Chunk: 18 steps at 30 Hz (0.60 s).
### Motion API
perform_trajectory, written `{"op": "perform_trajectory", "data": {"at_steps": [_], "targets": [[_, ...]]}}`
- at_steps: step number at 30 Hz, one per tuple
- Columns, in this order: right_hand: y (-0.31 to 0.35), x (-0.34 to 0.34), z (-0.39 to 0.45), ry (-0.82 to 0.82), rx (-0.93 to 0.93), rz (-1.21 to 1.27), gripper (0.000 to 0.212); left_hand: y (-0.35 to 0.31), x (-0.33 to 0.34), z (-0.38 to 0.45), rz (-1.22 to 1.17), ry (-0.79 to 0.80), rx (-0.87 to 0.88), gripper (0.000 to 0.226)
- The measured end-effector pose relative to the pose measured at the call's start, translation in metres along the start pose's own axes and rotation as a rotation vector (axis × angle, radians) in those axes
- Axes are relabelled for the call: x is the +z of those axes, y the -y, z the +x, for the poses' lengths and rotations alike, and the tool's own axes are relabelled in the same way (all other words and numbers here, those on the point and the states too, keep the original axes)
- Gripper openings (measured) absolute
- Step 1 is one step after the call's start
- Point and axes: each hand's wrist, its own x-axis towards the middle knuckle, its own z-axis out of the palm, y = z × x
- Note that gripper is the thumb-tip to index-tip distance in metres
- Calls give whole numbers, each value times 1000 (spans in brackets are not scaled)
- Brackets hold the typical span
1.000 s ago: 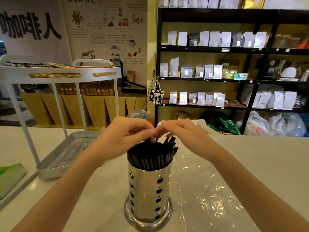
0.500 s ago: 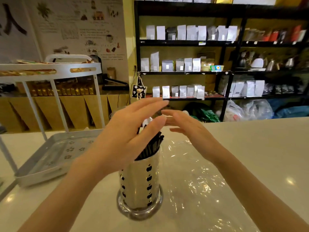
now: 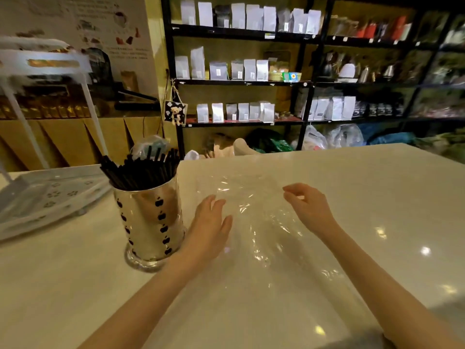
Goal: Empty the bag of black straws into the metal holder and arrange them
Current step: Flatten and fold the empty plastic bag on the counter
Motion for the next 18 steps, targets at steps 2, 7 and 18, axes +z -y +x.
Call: {"op": "perform_trajectory", "data": {"at_steps": [2,7,18], "targets": [[-25,8,0,-7,56,-206,35,7,15,3,40,88,-180,46],[-59,29,5,34,264,-567,67,16,38,10,136,89,-362,58],[-58,22,12,107,347,-372,47,21,28,14,-480,-248,-370,61]]}}
